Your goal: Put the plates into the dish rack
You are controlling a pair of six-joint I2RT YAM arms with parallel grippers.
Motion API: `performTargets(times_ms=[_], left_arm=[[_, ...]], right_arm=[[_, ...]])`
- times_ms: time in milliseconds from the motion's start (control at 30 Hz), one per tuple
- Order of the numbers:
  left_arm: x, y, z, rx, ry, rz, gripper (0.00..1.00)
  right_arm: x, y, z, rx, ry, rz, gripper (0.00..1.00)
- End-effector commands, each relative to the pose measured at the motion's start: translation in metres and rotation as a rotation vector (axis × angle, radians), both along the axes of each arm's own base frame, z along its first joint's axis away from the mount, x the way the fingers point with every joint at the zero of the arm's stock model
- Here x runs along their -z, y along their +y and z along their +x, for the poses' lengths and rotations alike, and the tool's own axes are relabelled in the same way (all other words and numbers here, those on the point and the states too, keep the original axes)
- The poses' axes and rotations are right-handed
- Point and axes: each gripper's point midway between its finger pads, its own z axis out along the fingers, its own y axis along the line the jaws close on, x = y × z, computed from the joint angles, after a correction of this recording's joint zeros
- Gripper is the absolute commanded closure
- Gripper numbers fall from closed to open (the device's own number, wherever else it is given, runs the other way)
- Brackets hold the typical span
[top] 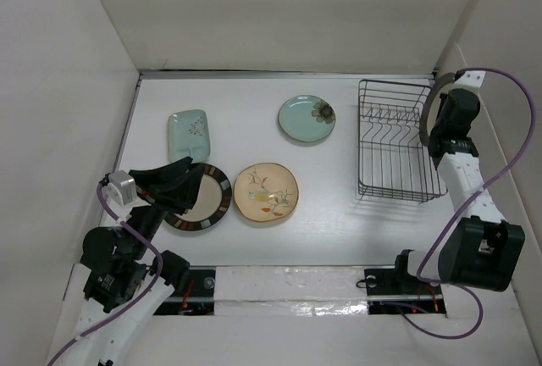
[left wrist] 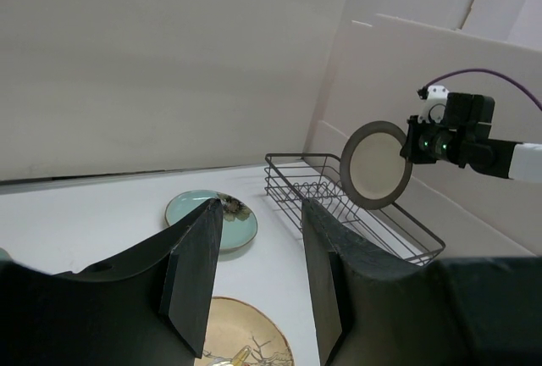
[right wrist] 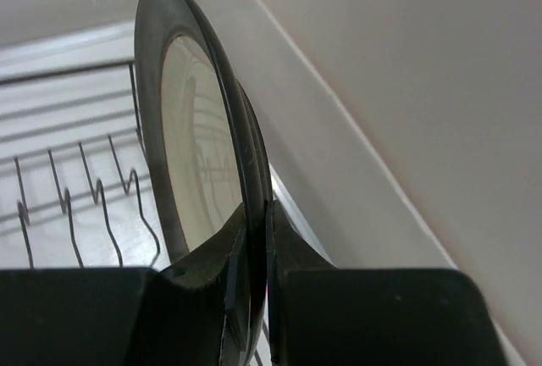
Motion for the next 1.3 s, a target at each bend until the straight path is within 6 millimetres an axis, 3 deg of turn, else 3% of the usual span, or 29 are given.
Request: performTargets(times_ms=[0,233,267,500,600,700,767,800,900,933,1000,1200,1267], left_arm=[[-0.02,0.003,-0.007,0.005,-0.056,-0.023,0.6],[-0.02,0.004,-0.009,0.006,-0.061,-0.027,0.6],[-0.021,0.003,-0.009,0.007,-0.062,-0.027,0.6],[-0.019,0.002,-0.007,0.005,-0.051,-0.025,0.6],[-0.018,0.002,-0.005,0.004,-0.045,-0.023,0.6],[-0.017,0.0,-0.003,0.01,-0.036,-0.019,0.6],[-0.015,-0.002,-0.002,0.012,-0.031,-0.017,0.6],[-0.016,-0.002,-0.002,0.014,-0.031,-0.018,0.6],[-0.013,-0.003,0.0,0.014,-0.021,-0.014,0.61],[-0.014,-0.003,0.001,0.013,-0.021,-0.015,0.6],[-0.012,-0.004,0.003,0.013,-0.012,-0.01,0.6],[-0.005,-0.007,0.012,0.002,0.022,0.006,0.6],[-0.001,-0.007,0.016,-0.011,0.037,0.012,0.61]], right_arm=[[-0.056,0.002,0.0,0.012,-0.245,-0.023,1.0],[-0.041,0.024,0.008,-0.09,-0.235,0.01,1.0],[-0.037,0.034,0.014,-0.139,-0.231,0.022,1.0],[0.018,0.049,0.036,-0.221,-0.116,0.089,1.0],[0.028,0.051,0.038,-0.212,-0.115,0.093,1.0],[0.031,0.051,0.039,-0.191,-0.114,0.105,0.87],[0.032,0.046,0.037,-0.153,-0.12,0.114,0.72],[0.029,0.045,0.038,-0.138,-0.131,0.125,0.61],[0.025,0.039,0.036,-0.084,-0.139,0.155,0.52],[0.014,0.04,0.038,-0.075,-0.174,0.183,0.48],[0.01,0.037,0.035,-0.035,-0.168,0.214,0.46],[-0.04,0.044,0.026,-0.018,-0.303,0.308,0.38],[-0.064,0.069,0.022,-0.094,-0.359,0.332,0.37]])
